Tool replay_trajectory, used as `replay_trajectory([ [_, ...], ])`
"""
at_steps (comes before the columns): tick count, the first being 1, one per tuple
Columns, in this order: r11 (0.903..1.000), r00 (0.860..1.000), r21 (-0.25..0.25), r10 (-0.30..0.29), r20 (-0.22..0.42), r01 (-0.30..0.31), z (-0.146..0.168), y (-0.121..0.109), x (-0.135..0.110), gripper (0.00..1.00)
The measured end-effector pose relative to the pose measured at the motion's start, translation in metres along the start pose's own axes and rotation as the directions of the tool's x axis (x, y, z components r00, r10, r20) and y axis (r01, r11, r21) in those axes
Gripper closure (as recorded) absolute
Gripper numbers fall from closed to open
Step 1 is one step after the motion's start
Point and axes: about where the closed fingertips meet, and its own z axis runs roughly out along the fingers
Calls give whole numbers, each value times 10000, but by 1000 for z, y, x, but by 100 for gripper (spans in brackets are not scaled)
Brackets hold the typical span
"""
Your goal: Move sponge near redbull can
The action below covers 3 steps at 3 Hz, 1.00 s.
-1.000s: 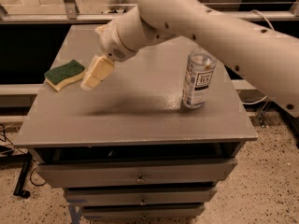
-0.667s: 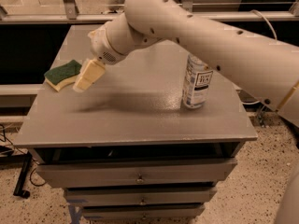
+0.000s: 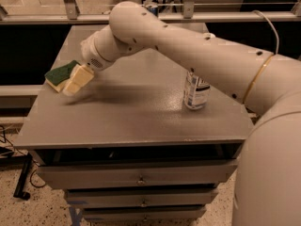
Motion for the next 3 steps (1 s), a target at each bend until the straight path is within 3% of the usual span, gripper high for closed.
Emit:
replay_trajectory([
  [1,9999,9997,20,171,-148,-171,18,-7,6,0],
  [3,9992,9984,5,403,-401,-403,34,-12,14,41],
])
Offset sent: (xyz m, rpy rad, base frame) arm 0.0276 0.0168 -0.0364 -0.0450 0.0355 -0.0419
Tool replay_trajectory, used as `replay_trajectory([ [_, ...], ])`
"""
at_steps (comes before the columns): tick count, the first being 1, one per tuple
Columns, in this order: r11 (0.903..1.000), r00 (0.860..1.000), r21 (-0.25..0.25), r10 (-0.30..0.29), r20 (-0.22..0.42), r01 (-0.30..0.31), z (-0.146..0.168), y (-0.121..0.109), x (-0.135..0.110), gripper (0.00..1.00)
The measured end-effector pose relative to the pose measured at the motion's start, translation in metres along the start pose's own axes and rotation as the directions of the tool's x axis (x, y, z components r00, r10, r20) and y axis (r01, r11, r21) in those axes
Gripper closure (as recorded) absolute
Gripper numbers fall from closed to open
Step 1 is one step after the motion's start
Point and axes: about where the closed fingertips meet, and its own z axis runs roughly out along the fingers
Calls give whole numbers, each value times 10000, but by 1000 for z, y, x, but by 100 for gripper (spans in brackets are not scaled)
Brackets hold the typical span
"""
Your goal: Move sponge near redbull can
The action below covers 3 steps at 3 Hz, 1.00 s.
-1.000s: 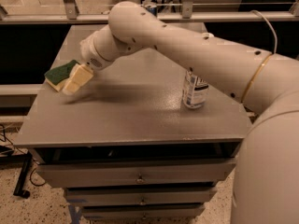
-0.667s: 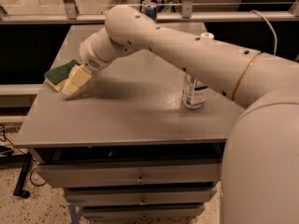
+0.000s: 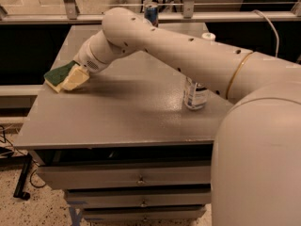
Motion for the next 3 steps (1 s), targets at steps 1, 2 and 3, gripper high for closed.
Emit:
replay_trajectory([
  [1,10000,10000,53,15,27,-16,-4,-4,-3,64],
  [2,9989,9996,371,-265,-87,268,-29,-13,-9,88],
  [3,9919,9957,1009,-712,-590,770,-73,-37,-13,100],
])
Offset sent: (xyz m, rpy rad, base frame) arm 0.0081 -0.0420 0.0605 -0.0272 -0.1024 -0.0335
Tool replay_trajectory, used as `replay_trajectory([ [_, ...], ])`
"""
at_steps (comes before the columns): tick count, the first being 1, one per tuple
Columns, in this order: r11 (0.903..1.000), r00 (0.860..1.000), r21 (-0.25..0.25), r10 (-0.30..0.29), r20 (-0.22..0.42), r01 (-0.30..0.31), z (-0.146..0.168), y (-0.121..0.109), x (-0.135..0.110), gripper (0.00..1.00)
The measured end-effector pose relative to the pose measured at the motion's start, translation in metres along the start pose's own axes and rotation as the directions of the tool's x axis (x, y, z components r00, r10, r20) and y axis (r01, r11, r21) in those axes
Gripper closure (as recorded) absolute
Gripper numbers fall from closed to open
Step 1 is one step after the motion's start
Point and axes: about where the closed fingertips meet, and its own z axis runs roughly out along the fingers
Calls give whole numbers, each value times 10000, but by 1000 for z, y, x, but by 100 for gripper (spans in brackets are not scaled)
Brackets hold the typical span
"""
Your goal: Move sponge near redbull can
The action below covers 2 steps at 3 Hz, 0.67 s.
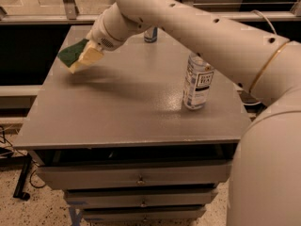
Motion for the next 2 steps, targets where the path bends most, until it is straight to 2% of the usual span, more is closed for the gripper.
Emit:
replay_trajectory([
  [1,9970,9981,734,-204,-589,247,-50,-41,22,100],
  [2,9970,9981,733,-204,-589,247,-50,-41,22,100],
])
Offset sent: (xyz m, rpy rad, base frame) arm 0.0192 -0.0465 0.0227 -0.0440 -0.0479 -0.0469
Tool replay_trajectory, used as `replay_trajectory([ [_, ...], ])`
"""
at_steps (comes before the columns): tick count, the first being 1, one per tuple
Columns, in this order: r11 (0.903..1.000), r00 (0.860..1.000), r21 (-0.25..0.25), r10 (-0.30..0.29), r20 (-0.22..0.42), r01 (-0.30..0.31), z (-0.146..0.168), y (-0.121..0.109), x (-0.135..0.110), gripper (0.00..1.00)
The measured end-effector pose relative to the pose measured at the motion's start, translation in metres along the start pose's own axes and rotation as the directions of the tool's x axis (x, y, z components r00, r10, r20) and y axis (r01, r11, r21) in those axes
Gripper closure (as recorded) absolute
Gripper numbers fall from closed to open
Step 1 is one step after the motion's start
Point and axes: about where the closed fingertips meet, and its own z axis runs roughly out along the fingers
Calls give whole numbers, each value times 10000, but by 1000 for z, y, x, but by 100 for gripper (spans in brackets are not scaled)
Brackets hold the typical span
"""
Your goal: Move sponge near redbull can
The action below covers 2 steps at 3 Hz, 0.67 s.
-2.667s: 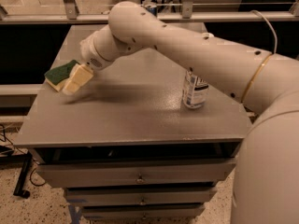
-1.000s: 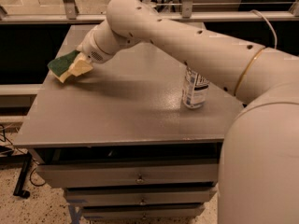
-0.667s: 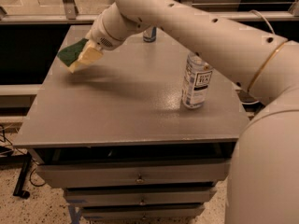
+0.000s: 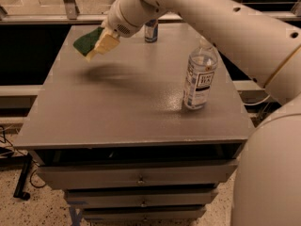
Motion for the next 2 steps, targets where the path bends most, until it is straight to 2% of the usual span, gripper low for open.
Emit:
replay_trajectory([
  [1,9993,9961,137,-333,-822,345,-14,-15,14,100],
  [2,9959,9749,468,-653,-2128,769,-45,-42,39,100],
])
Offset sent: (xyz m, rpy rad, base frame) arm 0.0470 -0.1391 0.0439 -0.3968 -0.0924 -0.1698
